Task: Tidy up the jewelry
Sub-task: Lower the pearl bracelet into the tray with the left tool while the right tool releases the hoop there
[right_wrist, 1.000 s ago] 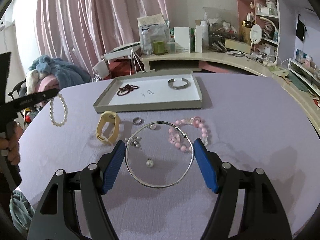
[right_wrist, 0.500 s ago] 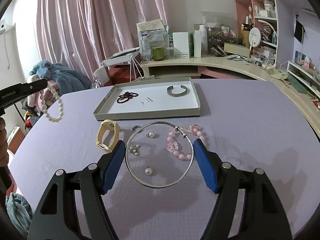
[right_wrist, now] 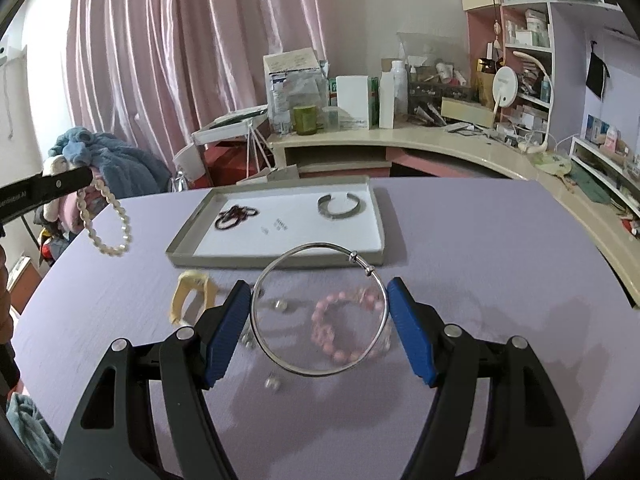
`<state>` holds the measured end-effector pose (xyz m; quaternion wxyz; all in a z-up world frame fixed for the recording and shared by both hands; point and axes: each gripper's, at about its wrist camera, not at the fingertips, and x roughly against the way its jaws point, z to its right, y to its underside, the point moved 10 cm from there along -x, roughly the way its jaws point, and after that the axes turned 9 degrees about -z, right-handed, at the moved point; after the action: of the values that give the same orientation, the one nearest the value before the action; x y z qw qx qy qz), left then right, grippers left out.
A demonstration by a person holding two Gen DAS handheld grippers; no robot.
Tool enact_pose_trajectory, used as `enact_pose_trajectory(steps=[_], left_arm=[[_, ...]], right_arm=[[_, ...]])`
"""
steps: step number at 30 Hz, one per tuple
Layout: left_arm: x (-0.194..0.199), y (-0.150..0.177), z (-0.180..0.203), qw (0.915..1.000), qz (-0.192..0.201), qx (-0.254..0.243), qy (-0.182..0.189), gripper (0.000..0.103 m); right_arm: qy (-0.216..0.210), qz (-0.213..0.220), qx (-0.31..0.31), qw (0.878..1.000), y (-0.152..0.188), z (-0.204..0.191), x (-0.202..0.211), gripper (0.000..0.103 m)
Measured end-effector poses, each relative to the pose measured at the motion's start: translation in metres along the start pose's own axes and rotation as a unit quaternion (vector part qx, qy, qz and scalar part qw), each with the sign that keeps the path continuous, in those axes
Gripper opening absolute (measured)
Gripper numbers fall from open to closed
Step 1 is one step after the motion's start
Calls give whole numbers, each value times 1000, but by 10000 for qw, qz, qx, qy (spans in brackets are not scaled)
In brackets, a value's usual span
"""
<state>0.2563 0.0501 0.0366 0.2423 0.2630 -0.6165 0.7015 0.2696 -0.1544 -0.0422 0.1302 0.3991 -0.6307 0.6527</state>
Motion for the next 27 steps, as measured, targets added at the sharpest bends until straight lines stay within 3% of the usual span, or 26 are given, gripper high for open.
enact_pose_trajectory(steps=[12, 24, 26, 27], left_arm=[[-89, -41, 5, 9998, -191, -59, -39, 9], [-166, -26, -13, 9976, -680, 79, -140, 10], [-172, -23, -16, 9970, -748, 133, -121, 11], [-172, -22, -18, 9970, -749, 149, -126, 17]], right_arm=[[63, 128, 46, 9999, -75, 21, -65, 72], [51, -240, 101, 9996, -78, 27, -122, 72], [60, -271, 103, 9996, -77, 27, -125, 72], [61, -282, 106, 9995, -76, 27, -125, 72]])
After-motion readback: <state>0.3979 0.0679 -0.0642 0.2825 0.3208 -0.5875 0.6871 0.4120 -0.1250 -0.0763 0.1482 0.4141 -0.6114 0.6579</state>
